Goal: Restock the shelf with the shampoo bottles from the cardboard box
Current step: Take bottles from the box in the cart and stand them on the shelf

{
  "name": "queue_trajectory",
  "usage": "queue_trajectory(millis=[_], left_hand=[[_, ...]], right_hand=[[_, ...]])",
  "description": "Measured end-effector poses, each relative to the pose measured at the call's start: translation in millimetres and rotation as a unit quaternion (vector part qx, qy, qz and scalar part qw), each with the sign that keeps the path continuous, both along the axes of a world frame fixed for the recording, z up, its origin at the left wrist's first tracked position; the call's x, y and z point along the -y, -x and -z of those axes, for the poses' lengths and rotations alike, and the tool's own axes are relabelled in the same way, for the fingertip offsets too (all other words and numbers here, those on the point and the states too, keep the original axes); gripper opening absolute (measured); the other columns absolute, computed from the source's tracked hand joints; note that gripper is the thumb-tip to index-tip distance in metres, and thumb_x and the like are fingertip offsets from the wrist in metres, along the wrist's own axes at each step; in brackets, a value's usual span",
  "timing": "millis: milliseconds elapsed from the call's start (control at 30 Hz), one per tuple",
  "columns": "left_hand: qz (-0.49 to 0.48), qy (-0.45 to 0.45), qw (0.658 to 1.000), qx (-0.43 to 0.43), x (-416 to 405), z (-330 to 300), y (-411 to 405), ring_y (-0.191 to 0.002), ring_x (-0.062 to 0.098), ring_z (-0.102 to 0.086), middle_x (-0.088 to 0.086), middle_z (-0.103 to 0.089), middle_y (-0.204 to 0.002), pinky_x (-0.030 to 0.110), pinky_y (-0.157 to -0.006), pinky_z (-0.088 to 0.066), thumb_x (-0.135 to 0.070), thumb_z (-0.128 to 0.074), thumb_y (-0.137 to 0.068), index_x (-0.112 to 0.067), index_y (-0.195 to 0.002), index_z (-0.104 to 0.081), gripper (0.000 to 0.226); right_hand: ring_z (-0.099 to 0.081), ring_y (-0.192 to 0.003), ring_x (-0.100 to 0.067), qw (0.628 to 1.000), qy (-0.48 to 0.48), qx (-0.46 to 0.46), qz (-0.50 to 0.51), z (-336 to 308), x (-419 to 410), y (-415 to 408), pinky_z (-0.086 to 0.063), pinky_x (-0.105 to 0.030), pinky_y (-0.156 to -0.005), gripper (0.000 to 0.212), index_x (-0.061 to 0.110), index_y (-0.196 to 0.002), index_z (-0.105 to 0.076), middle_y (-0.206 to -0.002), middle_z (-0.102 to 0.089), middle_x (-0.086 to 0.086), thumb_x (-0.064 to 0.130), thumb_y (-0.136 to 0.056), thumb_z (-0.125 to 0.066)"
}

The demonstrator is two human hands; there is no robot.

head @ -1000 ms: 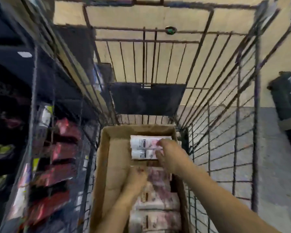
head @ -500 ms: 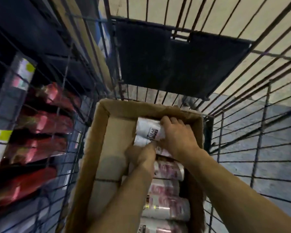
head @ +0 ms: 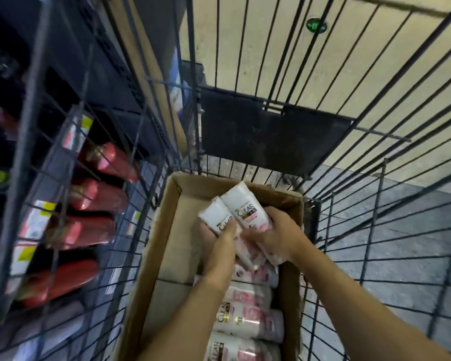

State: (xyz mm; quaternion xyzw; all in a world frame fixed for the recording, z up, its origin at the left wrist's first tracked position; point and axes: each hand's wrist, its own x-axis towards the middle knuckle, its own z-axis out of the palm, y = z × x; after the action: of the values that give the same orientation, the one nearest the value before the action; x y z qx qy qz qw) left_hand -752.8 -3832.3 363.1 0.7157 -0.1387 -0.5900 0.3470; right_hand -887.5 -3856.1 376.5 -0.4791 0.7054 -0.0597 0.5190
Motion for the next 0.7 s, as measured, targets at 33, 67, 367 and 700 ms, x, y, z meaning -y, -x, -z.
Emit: queue_trajectory(millis=[33, 67, 367, 700], left_hand=[[0.013, 0.033, 0.999, 0.014, 4.3, -16.7, -6.8, -0.096, 0.018, -0.070, 0.003, -0.071, -0.110, 0.044, -0.082, -0.059, -0.019, -0.069, -0.087, -0.019, -0.122, -0.053, 0.039], [0.027, 0.068, 0.997, 0.012, 9.6, -36.2, -13.3, -0.092, 0.010, -0.071, 0.000, -0.070, -0.110, 0.034, -0.076, -0.061, -0.015, -0.066, -0.090, -0.020, -0.124, -0.052, 0.037], [0.088, 0.291, 0.949, 0.076, -0.3, -267.6, -105.5, -0.096, 0.016, -0.070, -0.002, -0.074, -0.103, 0.042, -0.085, -0.057, -0.029, -0.067, -0.085, -0.028, -0.111, -0.060, 0.027], [-0.024, 0.459, 0.861, 0.220, -200.2, -510.6, -270.8, -0.105, 0.002, -0.065, -0.015, -0.069, -0.112, 0.016, -0.086, -0.049, -0.013, -0.063, -0.093, -0.028, -0.126, -0.051, 0.039]], right_hand=[[-0.068, -0.087, -0.013, 0.999, 0.011, 0.023, 0.027, -12.0, -0.2, -2.1, -0.057, -0.031, -0.073, 0.045, 0.025, -0.113, -0.058, -0.101, -0.069, 0.005, 0.039, -0.077, -0.079], [-0.070, -0.086, -0.012, 0.997, 0.026, 0.055, 0.054, -27.3, 0.5, -5.8, -0.059, -0.031, -0.071, 0.044, 0.026, -0.113, -0.059, -0.100, -0.071, 0.005, 0.039, -0.077, -0.080], [-0.070, -0.087, -0.007, 0.942, 0.214, 0.229, 0.117, -233.3, -11.1, -99.5, -0.058, -0.026, -0.072, 0.020, 0.022, -0.107, -0.063, -0.100, -0.073, 0.003, 0.024, -0.088, -0.069], [-0.071, -0.091, -0.018, 0.845, 0.329, 0.418, -0.057, -472.4, -135.1, -266.5, -0.057, -0.034, -0.079, 0.038, 0.029, -0.100, -0.069, -0.101, -0.075, 0.000, 0.049, -0.069, -0.082]])
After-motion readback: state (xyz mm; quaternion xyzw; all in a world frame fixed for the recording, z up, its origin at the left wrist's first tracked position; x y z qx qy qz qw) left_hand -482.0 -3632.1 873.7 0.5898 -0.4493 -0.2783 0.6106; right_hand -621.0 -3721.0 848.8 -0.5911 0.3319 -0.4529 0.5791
